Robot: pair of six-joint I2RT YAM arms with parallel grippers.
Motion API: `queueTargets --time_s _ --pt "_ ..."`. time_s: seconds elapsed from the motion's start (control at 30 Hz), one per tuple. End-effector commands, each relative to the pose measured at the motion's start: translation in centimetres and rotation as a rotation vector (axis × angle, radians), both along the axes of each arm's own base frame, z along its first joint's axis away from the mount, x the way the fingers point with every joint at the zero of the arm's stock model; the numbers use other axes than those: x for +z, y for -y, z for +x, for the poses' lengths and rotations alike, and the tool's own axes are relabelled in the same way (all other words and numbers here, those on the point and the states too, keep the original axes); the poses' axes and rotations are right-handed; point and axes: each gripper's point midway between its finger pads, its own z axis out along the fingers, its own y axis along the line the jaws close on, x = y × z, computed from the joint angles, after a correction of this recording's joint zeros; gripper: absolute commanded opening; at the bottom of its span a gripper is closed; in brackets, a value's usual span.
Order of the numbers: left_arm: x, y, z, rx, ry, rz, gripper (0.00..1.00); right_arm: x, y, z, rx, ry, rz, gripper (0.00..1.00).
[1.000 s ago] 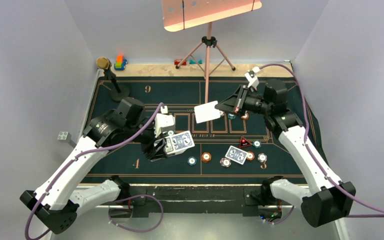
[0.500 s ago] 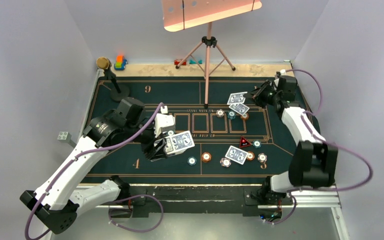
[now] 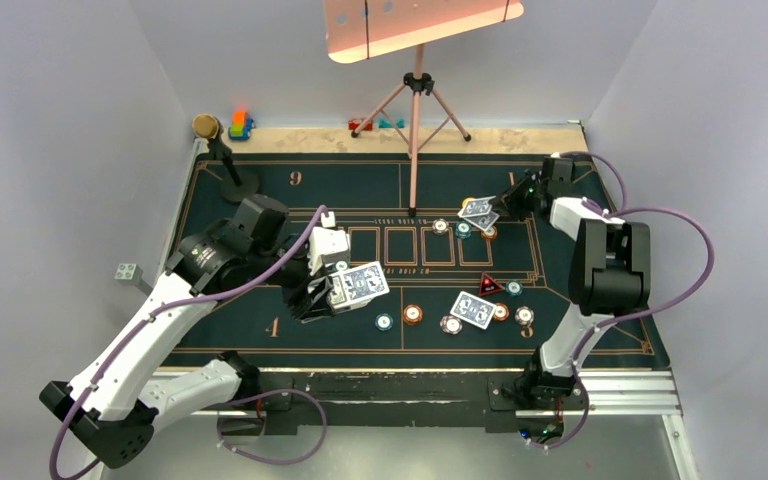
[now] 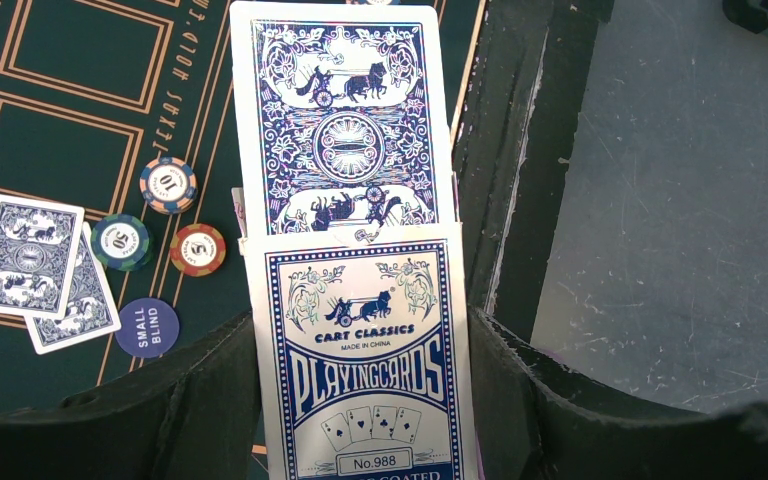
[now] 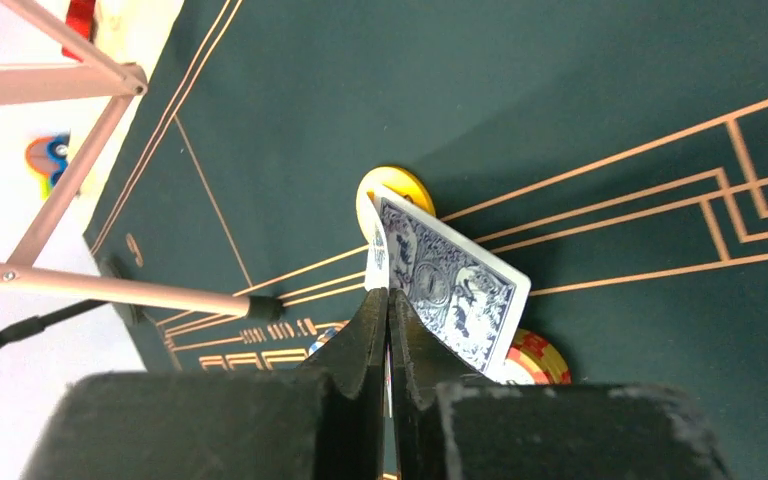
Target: Distribute texas hold em gaming equipment
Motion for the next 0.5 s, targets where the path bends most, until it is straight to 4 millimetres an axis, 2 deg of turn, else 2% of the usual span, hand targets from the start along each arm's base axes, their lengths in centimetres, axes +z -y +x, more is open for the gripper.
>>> queueTargets --time_s 0.0,0.07,0.2,0.4,0.47 --pt "2.1 0.4 0.4 -0.018 0.069 -0.053 0.00 1.9 1.1 1.5 -0.004 0.045 -0.104 0.14" --pt "2.0 0.4 0.4 -0.019 0.066 -0.051 0.00 1.9 1.6 0.9 -0.013 0.018 -0.148 0.35" --pt "2.1 0.4 0.4 -0.018 0.068 -0.051 0.00 3.8 1.8 -0.4 -0.027 0.024 -0.188 0.54" --pt "2.2 0.5 0.4 -0.020 0.070 -0.055 0.00 9.9 0.2 -2.7 -0.022 0.106 -0.250 0.67" --pt "2.3 0.5 0.5 -0.019 0.073 -0.055 0.00 11.9 -1.7 -3.8 0.023 0.148 -0.256 0.69"
